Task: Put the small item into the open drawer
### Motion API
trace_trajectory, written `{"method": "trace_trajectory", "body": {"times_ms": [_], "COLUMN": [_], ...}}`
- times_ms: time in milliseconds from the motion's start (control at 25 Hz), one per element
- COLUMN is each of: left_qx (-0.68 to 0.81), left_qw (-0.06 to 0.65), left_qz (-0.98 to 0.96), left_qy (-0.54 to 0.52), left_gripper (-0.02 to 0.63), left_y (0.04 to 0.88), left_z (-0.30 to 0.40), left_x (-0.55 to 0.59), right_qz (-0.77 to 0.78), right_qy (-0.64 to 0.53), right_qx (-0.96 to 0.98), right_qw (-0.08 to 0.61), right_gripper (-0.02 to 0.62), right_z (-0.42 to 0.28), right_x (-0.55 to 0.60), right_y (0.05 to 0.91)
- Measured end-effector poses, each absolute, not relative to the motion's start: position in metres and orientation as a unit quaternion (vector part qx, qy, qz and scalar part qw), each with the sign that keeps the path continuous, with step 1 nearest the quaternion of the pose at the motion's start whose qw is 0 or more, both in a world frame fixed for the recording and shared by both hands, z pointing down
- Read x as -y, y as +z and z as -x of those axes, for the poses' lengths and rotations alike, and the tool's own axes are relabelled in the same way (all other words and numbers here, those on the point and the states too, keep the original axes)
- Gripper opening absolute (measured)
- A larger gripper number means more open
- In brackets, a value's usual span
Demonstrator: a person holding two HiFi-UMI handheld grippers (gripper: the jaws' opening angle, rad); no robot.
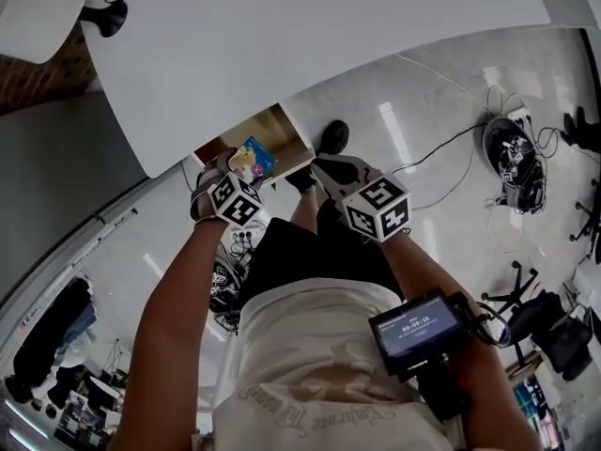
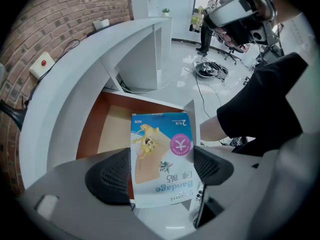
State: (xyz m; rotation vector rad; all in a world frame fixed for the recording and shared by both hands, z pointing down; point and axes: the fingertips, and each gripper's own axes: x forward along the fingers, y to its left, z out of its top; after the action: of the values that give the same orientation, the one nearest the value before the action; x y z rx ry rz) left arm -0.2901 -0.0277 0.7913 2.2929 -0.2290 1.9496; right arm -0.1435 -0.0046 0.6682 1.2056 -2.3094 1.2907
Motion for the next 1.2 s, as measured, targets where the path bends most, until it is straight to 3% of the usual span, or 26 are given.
{"method": "trace_trajectory", "body": {"times_ms": [680,1200], "left_qx": [0.090,0.091], "left_qw": [0.104,0.075], "left_qz": [-0.738,-0.729], "left_qy": [0.660,0.674], "left_gripper": [0.396,0.396], "left_y": [0.859,0.914], "left_z": [0.288,0.272], "left_x": [0.048,0.061], "right_qz": [-0.413,-0.412], "right_qy": [0.470,0.488], "right_qx": [0.773,0.761], "right_qw": [0.110,0.110], "right_gripper": [0.006,0.006], "right_z": [0.150,0.143], "right_x": [0.008,0.001], "right_y": [0.712,0.740]}}
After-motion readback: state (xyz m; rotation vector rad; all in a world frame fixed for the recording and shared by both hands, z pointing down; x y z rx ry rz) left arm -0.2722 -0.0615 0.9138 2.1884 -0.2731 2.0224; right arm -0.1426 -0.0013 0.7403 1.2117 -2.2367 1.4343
